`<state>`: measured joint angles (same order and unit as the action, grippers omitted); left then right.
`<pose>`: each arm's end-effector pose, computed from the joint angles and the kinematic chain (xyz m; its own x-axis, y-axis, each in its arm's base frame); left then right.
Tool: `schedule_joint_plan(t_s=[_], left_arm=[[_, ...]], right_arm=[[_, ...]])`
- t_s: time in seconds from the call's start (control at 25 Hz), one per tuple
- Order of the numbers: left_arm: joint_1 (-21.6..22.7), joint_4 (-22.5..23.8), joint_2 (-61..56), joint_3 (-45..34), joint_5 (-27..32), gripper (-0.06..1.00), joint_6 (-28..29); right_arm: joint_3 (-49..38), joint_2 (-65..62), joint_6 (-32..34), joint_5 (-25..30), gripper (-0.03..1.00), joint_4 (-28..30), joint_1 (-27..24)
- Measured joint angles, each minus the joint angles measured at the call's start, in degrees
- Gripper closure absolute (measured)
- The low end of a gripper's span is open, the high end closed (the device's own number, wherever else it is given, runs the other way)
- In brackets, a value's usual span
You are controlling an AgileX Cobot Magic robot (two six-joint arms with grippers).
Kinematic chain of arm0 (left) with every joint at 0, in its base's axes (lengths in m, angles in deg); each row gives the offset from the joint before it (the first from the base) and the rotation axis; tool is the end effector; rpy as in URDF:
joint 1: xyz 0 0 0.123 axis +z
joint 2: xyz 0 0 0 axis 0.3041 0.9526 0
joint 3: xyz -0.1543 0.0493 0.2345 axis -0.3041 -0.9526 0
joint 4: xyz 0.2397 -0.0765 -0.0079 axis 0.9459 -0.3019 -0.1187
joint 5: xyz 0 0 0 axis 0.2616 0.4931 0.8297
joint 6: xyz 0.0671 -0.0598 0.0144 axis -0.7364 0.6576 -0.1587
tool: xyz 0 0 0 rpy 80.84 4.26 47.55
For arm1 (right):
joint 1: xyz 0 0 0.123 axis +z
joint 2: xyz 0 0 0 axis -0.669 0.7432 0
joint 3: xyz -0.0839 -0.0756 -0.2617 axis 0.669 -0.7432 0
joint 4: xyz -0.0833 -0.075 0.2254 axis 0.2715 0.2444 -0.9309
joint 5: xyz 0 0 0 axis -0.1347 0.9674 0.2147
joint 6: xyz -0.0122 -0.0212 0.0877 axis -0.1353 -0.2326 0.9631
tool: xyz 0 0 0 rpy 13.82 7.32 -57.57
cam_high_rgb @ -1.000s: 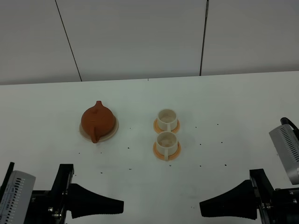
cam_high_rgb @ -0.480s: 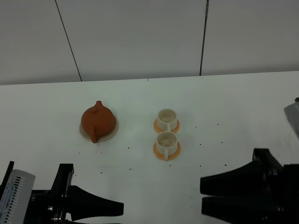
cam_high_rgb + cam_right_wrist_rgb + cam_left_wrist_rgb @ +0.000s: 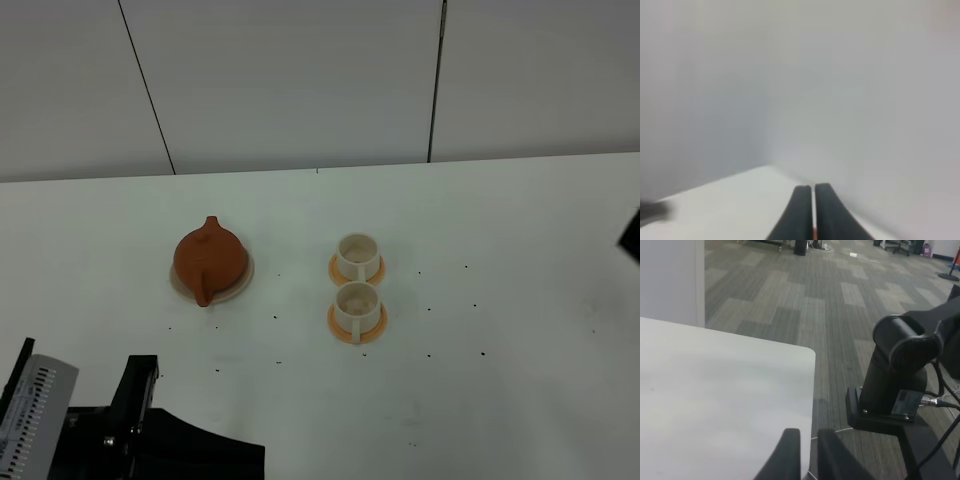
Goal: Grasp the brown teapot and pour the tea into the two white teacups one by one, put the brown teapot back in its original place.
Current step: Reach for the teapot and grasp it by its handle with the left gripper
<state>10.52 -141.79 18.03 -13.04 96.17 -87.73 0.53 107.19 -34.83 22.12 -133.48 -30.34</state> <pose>0.1415 -0.1022 0.2324 -0.1853 0.2713 -0.9445 0.9729 0.1860 -0.1374 0.0979 0.0666 0.3635 0.1724 0.0119 -0.9850 -0.6527 0.7503 -0.1052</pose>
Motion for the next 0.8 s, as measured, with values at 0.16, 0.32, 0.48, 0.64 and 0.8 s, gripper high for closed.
schedule_joint_plan(t_s=[0.16, 0.32, 0.48, 0.64, 0.8], left_arm=[[-0.07, -1.68, 0.00, 0.00, -2.84, 0.80, 1.36], [-0.07, -5.24, 0.00, 0.00, -5.87, 0.80, 2.17], [-0.07, -7.75, 0.00, 0.00, -6.32, 0.80, 2.50], [-0.07, -9.10, 0.00, 0.00, -6.38, 0.80, 2.52], [-0.07, -9.10, 0.00, 0.00, -7.00, 0.80, 2.52]], right_arm=[[-4.03, -9.58, 9.58, -10.99, 0.98, 4.41, 0.00], [-10.58, -17.22, 16.92, -15.72, 0.98, 7.93, 0.00], [-15.97, -22.60, 21.78, -18.12, 0.98, 10.99, 0.00], [-18.62, -24.66, 26.18, -19.61, 0.98, 16.38, 0.00], [-18.81, -24.85, 32.63, -19.89, 0.98, 24.77, 0.00]])
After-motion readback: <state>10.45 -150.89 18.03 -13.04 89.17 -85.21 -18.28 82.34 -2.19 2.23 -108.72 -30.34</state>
